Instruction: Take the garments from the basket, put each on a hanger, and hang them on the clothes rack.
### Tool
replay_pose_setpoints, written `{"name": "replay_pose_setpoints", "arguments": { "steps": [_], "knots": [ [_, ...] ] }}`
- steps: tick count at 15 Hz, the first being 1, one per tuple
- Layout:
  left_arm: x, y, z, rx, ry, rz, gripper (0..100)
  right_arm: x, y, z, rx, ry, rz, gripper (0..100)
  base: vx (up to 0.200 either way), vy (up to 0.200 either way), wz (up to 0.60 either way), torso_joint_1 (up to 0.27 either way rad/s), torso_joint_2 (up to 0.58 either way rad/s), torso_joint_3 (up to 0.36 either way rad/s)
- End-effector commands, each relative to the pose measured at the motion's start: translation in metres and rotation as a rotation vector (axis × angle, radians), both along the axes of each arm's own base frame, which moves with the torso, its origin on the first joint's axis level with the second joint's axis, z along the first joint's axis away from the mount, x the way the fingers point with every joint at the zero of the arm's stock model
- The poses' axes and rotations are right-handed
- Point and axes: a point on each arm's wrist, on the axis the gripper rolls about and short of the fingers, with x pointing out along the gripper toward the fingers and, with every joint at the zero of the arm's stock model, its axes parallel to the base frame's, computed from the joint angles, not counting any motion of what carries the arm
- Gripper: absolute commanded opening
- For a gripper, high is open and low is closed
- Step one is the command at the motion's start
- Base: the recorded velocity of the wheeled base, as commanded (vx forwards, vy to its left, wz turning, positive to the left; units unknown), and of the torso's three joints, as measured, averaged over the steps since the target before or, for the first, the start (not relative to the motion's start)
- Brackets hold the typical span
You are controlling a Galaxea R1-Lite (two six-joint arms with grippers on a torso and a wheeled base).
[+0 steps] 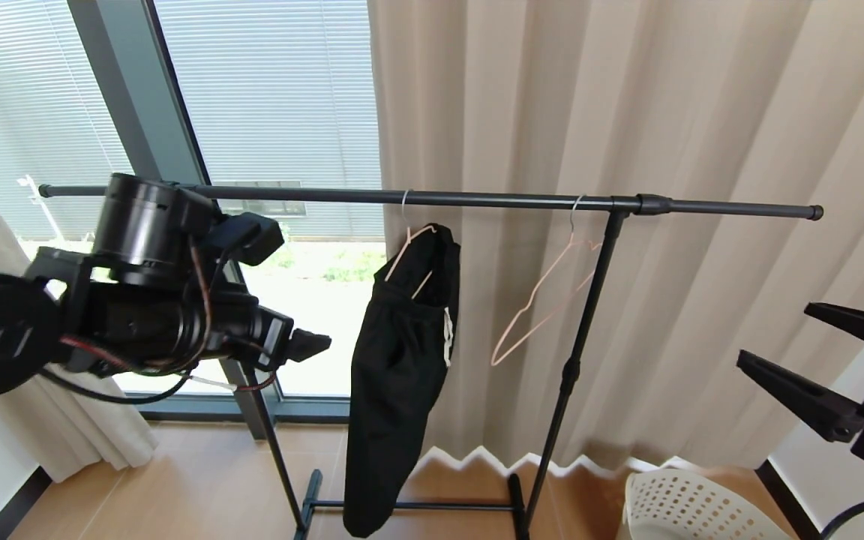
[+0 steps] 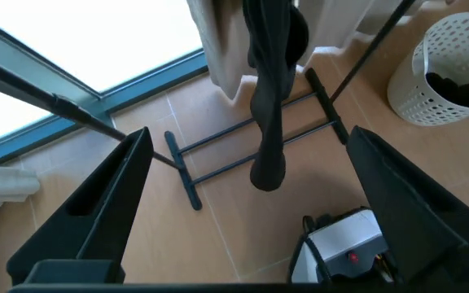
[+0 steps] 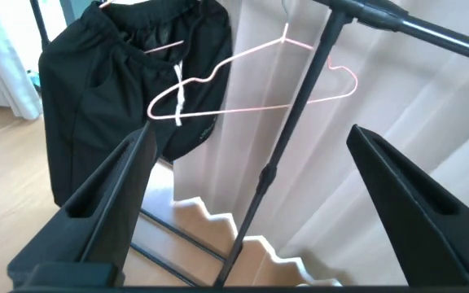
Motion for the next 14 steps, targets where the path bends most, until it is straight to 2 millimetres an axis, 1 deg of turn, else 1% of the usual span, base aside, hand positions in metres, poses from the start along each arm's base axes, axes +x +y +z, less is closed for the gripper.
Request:
{"name": "replay_pose_setpoints", "arguments": {
  "steps": [1, 3, 5, 6, 8, 9, 11, 13, 14],
  "knots": [
    [-0.076, 0.027, 0.001, -0.021, -0.033, 0.001, 100, -0.045, -0.004, -0.017, 0.003, -0.055, -0.011, 100, 0.0, 0.0, 0.0, 0.0, 0.0, 0.0],
    [-0.102, 0.036, -0.008, -0.046, -0.044, 0.015, 100, -0.068, -0.006, -0.035, 0.004, -0.066, -0.011, 100, 0.0, 0.0, 0.0, 0.0, 0.0, 0.0],
    [-0.131, 0.048, -0.023, -0.069, -0.091, 0.021, 100, -0.094, -0.008, -0.058, 0.003, -0.081, -0.042, 100, 0.0, 0.0, 0.0, 0.0, 0.0, 0.0],
    [-0.148, 0.055, -0.035, -0.073, -0.108, 0.036, 100, -0.107, -0.011, -0.063, 0.003, -0.099, -0.099, 100, 0.0, 0.0, 0.0, 0.0, 0.0, 0.0],
    [-0.172, 0.066, -0.047, -0.085, -0.148, 0.116, 100, -0.129, -0.013, -0.079, 0.038, -0.078, -0.137, 100, 0.0, 0.0, 0.0, 0.0, 0.0, 0.0],
    [-0.179, 0.069, -0.05, -0.093, -0.162, 0.133, 100, -0.136, -0.013, -0.086, 0.039, -0.069, -0.139, 100, 0.0, 0.0, 0.0, 0.0, 0.0, 0.0],
    [-0.201, 0.078, -0.064, -0.105, -0.201, 0.162, 100, -0.151, -0.014, -0.104, 0.036, -0.05, -0.139, 100, 0.0, 0.0, 0.0, 0.0, 0.0, 0.0],
    [-0.215, 0.084, -0.075, -0.093, -0.23, 0.19, 100, -0.154, -0.015, -0.108, 0.038, -0.052, -0.154, 100, 0.0, 0.0, 0.0, 0.0, 0.0, 0.0],
    [-0.221, 0.087, -0.08, -0.095, -0.25, 0.198, 100, -0.154, -0.015, -0.109, 0.035, -0.055, -0.205, 100, 0.0, 0.0, 0.0, 0.0, 0.0, 0.0]
  ]
}}
